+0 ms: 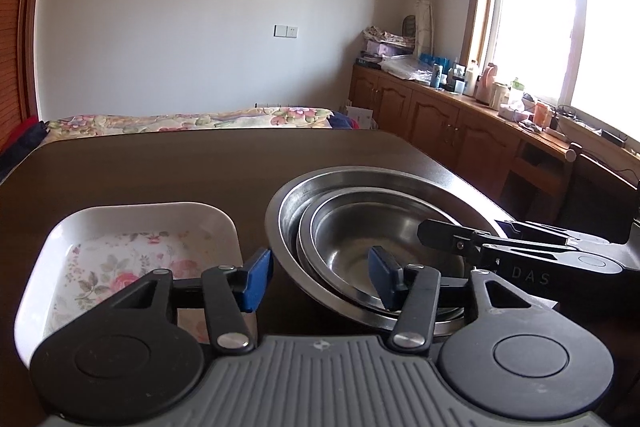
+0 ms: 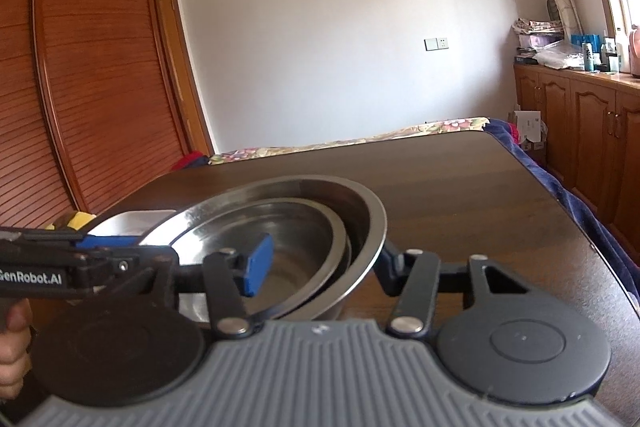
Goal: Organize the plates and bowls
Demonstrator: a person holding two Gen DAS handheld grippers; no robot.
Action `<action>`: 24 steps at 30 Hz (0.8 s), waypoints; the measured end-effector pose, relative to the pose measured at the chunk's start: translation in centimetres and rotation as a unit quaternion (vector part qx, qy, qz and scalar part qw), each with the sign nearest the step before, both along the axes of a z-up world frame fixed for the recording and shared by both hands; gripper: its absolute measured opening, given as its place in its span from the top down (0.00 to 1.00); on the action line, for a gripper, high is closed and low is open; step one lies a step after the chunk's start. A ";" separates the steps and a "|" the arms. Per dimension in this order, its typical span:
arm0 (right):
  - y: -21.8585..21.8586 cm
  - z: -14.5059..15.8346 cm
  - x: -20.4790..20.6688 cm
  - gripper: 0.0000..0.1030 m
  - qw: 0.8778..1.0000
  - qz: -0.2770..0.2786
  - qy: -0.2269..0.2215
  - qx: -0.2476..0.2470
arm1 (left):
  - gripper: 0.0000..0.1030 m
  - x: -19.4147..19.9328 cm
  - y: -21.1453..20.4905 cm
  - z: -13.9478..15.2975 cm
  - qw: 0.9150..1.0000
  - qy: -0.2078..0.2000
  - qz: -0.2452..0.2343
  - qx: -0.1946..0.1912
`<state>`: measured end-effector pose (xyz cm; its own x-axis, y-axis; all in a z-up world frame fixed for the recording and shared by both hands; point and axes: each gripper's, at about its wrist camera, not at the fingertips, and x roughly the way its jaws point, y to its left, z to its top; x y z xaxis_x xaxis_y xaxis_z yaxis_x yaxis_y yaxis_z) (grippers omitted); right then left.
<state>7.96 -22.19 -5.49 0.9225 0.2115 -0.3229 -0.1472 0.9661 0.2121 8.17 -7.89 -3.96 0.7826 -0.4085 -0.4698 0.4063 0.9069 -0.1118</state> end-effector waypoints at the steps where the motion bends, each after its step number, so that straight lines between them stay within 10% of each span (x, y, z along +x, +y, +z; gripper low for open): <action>1: 0.0 0.1 0.1 0.47 1.000 0.001 0.000 -0.002 | 0.23 -0.1 0.0 0.0 1.000 -0.001 0.000 0.001; 24: -0.6 0.5 -0.4 0.70 1.000 -0.014 -0.021 0.010 | 0.39 -0.4 0.8 0.4 1.000 -0.003 0.008 -0.010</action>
<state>7.54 -22.77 -4.99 0.9406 0.1910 -0.2807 -0.1288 0.9657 0.2256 7.79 -7.06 -3.60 0.7921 -0.4050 -0.4566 0.3925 0.9109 -0.1271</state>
